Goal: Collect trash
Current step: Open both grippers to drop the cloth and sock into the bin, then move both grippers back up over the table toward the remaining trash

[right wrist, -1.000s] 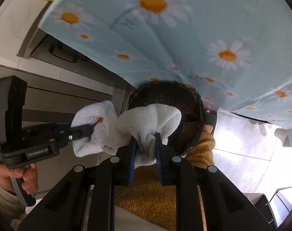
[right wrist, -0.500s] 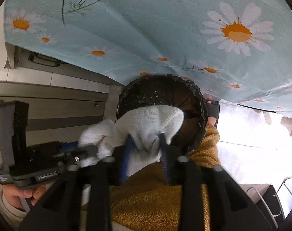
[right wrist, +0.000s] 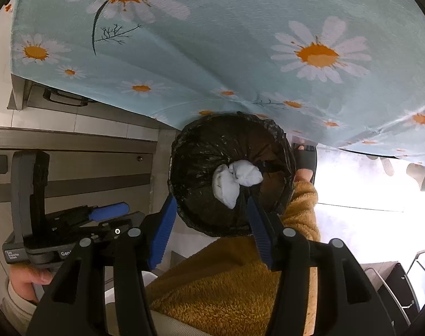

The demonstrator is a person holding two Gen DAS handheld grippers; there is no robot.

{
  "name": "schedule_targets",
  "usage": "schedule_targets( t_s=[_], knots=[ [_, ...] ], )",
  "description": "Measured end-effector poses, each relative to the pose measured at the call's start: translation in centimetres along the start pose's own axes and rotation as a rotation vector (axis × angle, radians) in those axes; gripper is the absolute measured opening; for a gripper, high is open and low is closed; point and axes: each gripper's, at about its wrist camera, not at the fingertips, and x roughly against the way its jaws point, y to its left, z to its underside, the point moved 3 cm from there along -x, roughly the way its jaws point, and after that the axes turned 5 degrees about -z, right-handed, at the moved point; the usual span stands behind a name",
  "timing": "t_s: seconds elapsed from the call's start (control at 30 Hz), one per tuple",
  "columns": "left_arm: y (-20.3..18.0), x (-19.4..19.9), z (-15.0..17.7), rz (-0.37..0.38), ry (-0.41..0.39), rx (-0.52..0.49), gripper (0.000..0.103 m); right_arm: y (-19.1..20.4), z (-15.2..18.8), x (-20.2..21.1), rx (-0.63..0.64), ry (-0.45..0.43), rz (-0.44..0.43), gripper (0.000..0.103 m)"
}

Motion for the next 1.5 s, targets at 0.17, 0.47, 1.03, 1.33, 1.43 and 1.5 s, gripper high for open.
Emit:
schedule_targets(
  t_s=[0.17,0.47,1.03,1.33,1.43,1.5],
  knots=[
    [-0.4,1.2,0.0,0.012,-0.023,-0.014,0.055,0.5,0.4,1.0,0.005,-0.018,0.002,0.055],
    [-1.9,5.2,-0.3,0.023,-0.097,-0.059,0.055,2.3,0.0,5.0,0.037,-0.107,0.0,0.057],
    [-7.9,16.7,-0.7,0.053,-0.331,-0.268,0.055,3.1,0.6,18.3,0.009,-0.403,0.006,0.064],
    [-11.4,23.4,-2.4,0.058,-0.462,-0.367,0.075,2.3,-1.6,24.8,0.002,-0.573,0.043,0.069],
    [-12.4,24.8,-3.4,0.058,-0.487,-0.384,0.075,0.9,-2.6,26.1,-0.014,-0.585,0.042,0.071],
    [-12.9,25.3,-4.0,0.047,-0.496,-0.394,0.081,0.3,-3.4,27.1,-0.018,-0.602,0.049,0.08]
  ],
)
